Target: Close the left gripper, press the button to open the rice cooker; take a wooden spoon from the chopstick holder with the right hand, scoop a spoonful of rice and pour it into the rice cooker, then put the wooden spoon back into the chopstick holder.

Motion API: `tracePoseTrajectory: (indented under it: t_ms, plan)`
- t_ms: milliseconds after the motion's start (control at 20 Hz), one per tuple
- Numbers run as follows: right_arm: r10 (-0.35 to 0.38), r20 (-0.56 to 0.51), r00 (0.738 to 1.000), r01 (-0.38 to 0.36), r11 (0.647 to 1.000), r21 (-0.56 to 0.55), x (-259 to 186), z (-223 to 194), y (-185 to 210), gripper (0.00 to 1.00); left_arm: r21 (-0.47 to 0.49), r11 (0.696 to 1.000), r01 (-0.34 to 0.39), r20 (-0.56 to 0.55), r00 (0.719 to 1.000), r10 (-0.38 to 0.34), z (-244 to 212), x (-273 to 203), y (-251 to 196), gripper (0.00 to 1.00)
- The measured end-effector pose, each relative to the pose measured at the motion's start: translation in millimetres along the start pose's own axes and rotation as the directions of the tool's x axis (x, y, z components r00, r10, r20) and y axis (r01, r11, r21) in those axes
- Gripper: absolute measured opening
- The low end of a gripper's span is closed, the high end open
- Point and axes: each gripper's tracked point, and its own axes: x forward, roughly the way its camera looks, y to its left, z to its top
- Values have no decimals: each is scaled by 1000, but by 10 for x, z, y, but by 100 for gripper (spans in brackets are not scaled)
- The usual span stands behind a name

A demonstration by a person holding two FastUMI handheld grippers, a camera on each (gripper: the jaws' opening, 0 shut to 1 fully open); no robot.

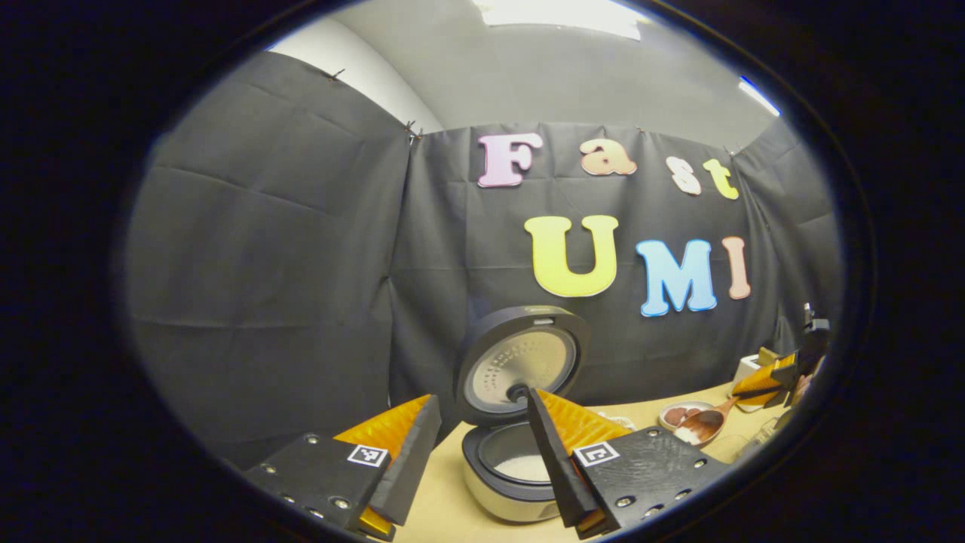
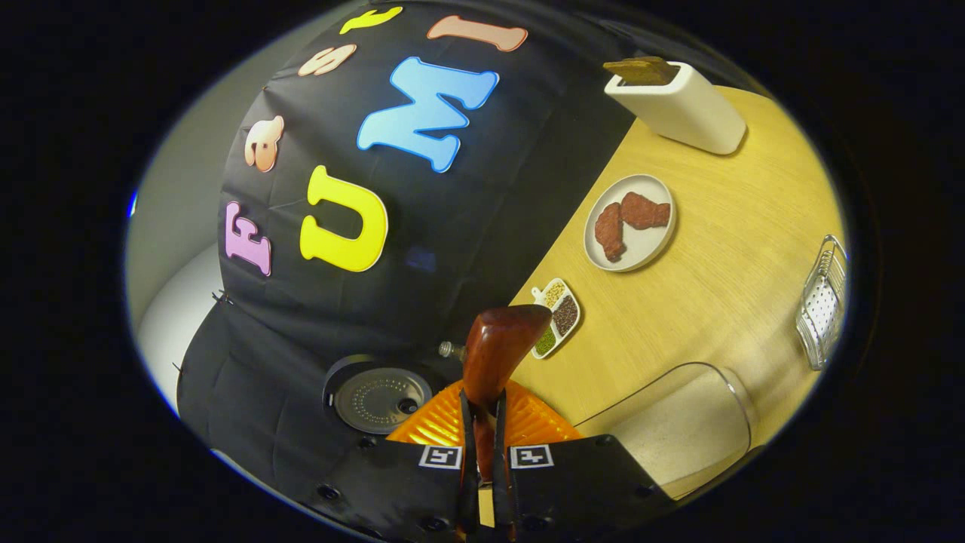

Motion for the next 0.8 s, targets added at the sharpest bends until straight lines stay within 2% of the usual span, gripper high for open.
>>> tracePoseTrajectory:
  t_ms: [350,800]
  plan:
    - [61,-75,995,-67,994,-82,524,-355,488,9,-17,999,-34,-18,999,34,-123,83,264,73]
    - [72,-154,985,-109,964,-241,1159,-957,811,9,-36,994,-105,-41,994,103,-263,86,726,74]
